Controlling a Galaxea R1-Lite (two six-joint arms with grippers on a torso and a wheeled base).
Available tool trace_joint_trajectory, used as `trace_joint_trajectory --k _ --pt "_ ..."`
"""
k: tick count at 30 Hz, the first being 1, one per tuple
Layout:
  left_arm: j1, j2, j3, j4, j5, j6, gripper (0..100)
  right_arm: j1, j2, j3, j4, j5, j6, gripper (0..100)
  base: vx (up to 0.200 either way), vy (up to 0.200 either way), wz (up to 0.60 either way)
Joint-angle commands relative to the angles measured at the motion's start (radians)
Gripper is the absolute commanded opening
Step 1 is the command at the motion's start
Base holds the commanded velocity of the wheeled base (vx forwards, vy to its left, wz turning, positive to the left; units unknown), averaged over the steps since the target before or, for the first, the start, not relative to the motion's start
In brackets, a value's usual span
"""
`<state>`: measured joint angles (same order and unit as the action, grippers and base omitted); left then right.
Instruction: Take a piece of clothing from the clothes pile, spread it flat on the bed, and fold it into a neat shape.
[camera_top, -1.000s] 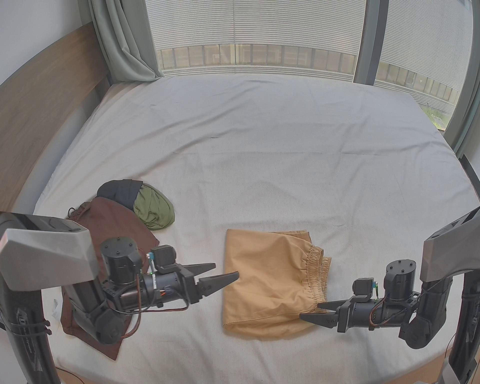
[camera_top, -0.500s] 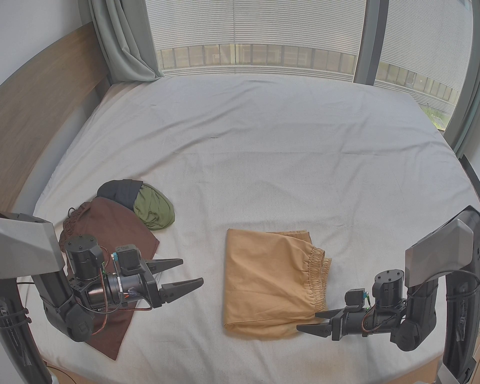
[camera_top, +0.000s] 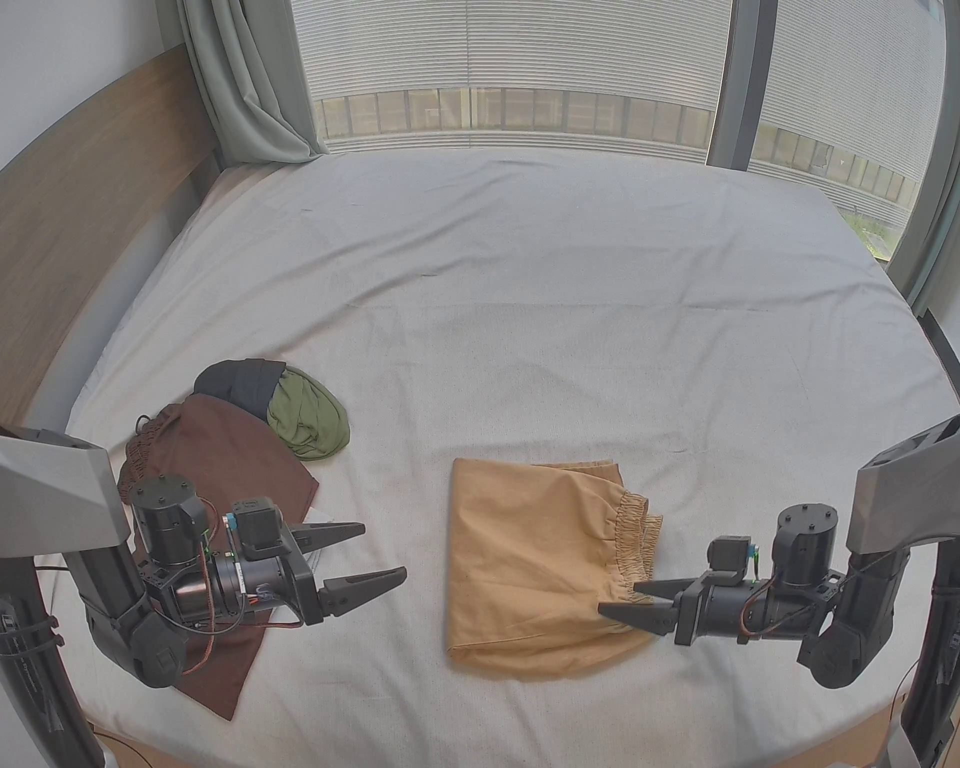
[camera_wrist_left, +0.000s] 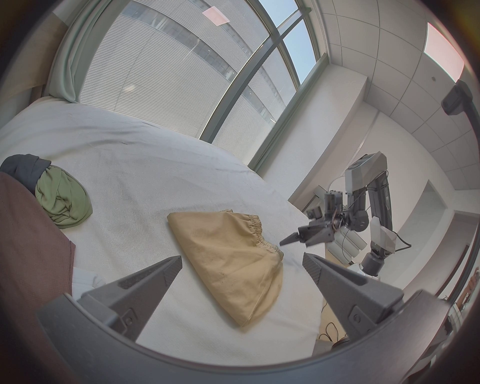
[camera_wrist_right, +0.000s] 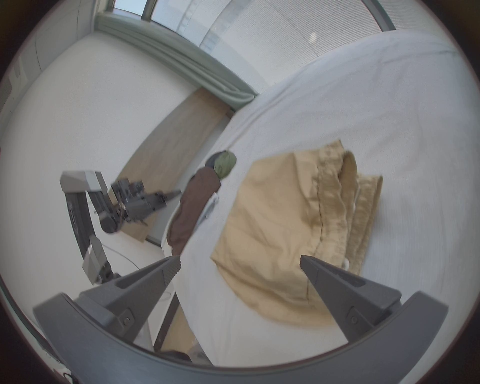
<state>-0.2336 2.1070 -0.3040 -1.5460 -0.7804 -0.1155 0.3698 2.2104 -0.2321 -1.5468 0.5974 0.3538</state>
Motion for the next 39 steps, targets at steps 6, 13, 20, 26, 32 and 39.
trace_joint_trajectory --k 6,13,20,26,32,39 --pt "-0.001 0.013 0.002 0.000 0.000 0.019 100 -0.028 -0.044 -0.092 -0.001 0.001 0.047 100 0.000 0.000 0.00" --pt "0.000 0.016 -0.003 0.000 0.000 0.019 100 -0.025 0.038 -0.174 -0.003 -0.050 0.047 100 0.000 0.000 0.00" --pt "0.005 0.018 -0.003 0.000 0.000 0.019 100 -0.028 0.155 -0.260 -0.004 -0.107 0.048 100 0.000 0.000 0.00" --pt "0.005 0.042 -0.003 0.000 0.001 0.020 100 -0.029 0.222 -0.316 -0.004 -0.209 0.054 100 0.000 0.000 0.00" --pt "0.004 0.053 -0.004 0.000 0.001 0.037 100 -0.031 0.245 -0.329 -0.004 -0.217 0.070 100 0.000 0.000 0.00" --pt "0.000 0.060 -0.009 0.000 0.003 0.042 100 -0.031 0.230 -0.320 -0.004 -0.219 0.071 100 0.000 0.000 0.00"
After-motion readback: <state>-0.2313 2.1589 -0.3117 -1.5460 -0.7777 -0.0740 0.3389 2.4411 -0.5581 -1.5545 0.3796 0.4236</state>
